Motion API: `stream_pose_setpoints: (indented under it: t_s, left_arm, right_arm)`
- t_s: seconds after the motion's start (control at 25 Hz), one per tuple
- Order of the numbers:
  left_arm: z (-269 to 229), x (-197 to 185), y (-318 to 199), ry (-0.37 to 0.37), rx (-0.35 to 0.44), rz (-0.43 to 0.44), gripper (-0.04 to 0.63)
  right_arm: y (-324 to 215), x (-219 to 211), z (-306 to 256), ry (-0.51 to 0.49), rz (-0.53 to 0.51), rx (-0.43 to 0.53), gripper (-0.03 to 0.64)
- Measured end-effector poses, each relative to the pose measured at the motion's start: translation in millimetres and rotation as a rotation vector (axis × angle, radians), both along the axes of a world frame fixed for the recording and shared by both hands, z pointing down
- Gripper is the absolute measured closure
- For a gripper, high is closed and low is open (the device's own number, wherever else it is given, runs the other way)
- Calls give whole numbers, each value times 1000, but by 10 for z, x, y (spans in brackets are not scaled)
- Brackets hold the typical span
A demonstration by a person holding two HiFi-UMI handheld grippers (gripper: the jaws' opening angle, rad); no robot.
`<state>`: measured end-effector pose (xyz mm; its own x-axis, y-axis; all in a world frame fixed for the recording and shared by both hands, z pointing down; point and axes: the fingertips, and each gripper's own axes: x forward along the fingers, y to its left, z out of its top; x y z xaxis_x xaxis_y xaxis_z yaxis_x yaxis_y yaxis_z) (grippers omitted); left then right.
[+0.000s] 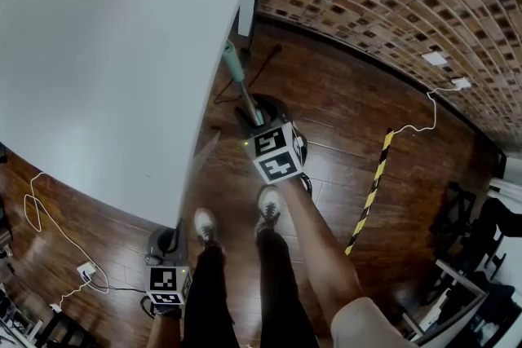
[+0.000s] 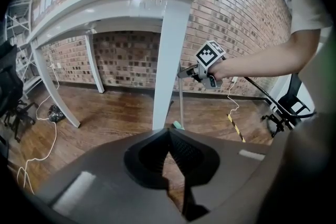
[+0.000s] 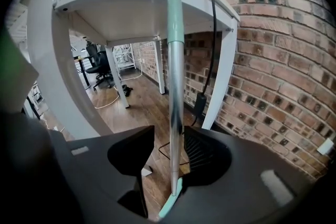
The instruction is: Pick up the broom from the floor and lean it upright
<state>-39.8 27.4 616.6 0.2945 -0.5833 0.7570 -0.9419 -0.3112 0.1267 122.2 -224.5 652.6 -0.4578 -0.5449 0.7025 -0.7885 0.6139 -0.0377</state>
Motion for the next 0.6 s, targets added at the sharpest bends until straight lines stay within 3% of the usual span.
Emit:
stream_pose_setpoints:
  t_s: [0.32, 0.6]
  left_arm:
    - [-135, 4, -56, 4, 28, -36, 597]
    - [-698, -91, -403, 33, 144, -52, 597]
  right_arm:
    - [354, 244, 43, 2, 70, -52, 423]
    - [885, 487, -154, 11, 132, -124, 451]
